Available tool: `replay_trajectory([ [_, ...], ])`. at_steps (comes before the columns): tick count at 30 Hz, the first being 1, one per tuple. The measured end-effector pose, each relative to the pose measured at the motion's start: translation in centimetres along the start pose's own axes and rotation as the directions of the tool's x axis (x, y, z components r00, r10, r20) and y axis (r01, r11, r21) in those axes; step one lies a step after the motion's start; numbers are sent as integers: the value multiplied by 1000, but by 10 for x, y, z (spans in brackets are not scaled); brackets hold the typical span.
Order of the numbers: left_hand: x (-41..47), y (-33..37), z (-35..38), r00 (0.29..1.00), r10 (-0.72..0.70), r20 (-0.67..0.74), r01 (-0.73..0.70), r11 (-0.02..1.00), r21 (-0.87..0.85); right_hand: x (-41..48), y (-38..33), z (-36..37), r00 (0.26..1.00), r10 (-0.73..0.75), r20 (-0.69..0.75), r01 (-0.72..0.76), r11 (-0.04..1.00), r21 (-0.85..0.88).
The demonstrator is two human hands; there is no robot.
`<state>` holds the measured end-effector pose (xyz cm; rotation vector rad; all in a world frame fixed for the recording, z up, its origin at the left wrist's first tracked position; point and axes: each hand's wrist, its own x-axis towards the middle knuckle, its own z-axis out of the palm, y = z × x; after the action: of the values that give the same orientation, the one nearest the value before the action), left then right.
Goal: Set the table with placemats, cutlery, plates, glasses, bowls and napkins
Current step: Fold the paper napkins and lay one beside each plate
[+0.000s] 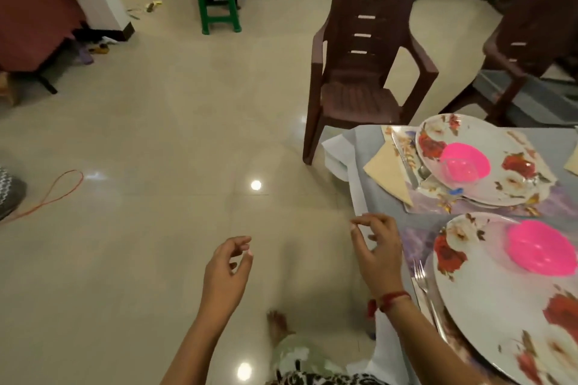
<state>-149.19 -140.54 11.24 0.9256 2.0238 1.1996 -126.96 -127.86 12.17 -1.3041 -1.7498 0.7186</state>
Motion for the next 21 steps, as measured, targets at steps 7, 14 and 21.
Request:
replay_trajectory([
  [7,116,19,-13,972,101,211,-117,991,63,61,8,36,980,99,-171,-102,995,-4],
  [14,268,67,-19,943,109,315,-144,986,88,158,12,71,913,234,-335,-246,969,6],
  [21,394,133,44,847,198,493,-266,961,71,242,17,83,856,313,-413,-338,941,11],
])
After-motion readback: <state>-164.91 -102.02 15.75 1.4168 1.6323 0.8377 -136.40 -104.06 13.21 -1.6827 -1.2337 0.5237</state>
